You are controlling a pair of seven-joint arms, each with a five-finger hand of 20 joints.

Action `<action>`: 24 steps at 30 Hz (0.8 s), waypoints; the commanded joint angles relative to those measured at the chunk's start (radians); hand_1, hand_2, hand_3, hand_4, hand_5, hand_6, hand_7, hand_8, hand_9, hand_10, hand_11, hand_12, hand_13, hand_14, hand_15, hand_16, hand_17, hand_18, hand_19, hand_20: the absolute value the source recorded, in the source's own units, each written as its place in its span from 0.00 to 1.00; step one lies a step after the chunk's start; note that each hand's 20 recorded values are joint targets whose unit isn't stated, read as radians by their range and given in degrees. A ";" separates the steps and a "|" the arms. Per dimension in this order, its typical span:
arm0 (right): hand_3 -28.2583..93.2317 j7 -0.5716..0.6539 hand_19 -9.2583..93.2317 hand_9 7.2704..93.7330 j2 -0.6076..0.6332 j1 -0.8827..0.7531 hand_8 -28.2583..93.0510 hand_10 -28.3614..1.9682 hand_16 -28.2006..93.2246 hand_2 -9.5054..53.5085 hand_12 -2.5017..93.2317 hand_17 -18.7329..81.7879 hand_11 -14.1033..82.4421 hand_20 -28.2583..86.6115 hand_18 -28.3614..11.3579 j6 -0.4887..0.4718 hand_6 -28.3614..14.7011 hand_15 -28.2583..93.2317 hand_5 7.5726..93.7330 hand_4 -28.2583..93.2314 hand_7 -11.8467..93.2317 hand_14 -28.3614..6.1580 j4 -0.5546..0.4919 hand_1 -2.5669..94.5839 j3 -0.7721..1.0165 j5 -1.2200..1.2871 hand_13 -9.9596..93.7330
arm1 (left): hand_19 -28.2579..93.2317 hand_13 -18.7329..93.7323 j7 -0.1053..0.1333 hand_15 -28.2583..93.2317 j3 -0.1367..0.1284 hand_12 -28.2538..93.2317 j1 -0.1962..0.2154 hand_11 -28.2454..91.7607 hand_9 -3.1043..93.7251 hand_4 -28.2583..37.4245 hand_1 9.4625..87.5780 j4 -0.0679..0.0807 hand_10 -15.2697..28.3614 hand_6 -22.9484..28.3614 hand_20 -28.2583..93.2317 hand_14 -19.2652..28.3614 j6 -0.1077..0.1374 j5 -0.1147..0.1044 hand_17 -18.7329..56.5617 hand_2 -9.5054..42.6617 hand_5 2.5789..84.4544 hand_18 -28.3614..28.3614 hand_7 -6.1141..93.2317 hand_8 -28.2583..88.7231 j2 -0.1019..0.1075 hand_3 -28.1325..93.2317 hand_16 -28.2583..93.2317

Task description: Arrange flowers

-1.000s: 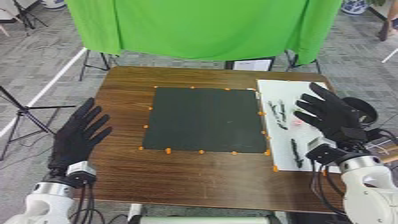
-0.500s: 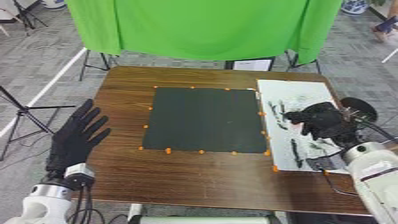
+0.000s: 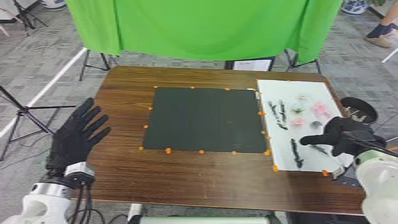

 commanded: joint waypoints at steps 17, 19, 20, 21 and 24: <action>0.80 0.054 1.00 0.71 -0.015 -0.010 0.13 0.52 0.55 0.00 0.42 0.52 0.71 0.74 0.15 0.035 0.62 0.91 0.65 0.00 0.54 0.45 0.106 0.15 -0.150 -0.024 0.71 | 0.50 0.29 -0.024 0.39 0.016 0.40 -0.025 0.34 0.22 0.00 0.20 0.016 0.57 0.50 0.31 0.68 -0.027 -0.006 0.10 0.04 0.24 0.85 0.25 0.15 0.011 0.80 0.27; 0.81 0.062 1.00 0.72 -0.013 -0.001 0.13 0.52 0.55 0.00 0.42 0.53 0.71 0.74 0.16 0.058 0.62 0.91 0.65 0.00 0.55 0.45 0.118 0.15 -0.175 -0.040 0.72 | 0.50 0.29 -0.022 0.39 0.014 0.40 -0.020 0.34 0.22 0.00 0.20 0.013 0.57 0.50 0.31 0.68 -0.025 -0.006 0.10 0.04 0.24 0.85 0.25 0.15 0.012 0.80 0.27; 0.81 0.067 1.00 0.72 -0.009 0.011 0.13 0.52 0.55 0.00 0.43 0.53 0.72 0.75 0.16 0.067 0.62 0.91 0.65 0.00 0.55 0.46 0.126 0.16 -0.193 -0.047 0.72 | 0.50 0.29 -0.019 0.39 0.014 0.40 -0.017 0.34 0.22 0.00 0.20 0.012 0.57 0.50 0.31 0.68 -0.021 -0.007 0.10 0.04 0.24 0.85 0.25 0.15 0.012 0.80 0.27; 0.81 0.074 1.00 0.72 -0.008 0.018 0.12 0.52 0.55 0.00 0.43 0.54 0.72 0.75 0.16 0.080 0.63 0.91 0.66 0.00 0.55 0.46 0.133 0.17 -0.210 -0.059 0.72 | 0.50 0.29 -0.021 0.39 0.015 0.40 -0.019 0.34 0.22 0.00 0.20 0.013 0.57 0.50 0.31 0.68 -0.022 -0.007 0.10 0.04 0.24 0.85 0.25 0.15 0.012 0.80 0.27; 0.80 0.080 1.00 0.74 -0.009 0.039 0.12 0.53 0.55 0.00 0.43 0.55 0.73 0.77 0.17 0.073 0.63 0.91 0.67 0.00 0.56 0.49 0.144 0.21 -0.252 -0.083 0.74 | 0.50 0.29 -0.023 0.39 0.014 0.40 -0.017 0.34 0.22 0.00 0.20 0.012 0.57 0.50 0.31 0.68 -0.023 -0.008 0.10 0.03 0.24 0.85 0.25 0.15 0.010 0.80 0.27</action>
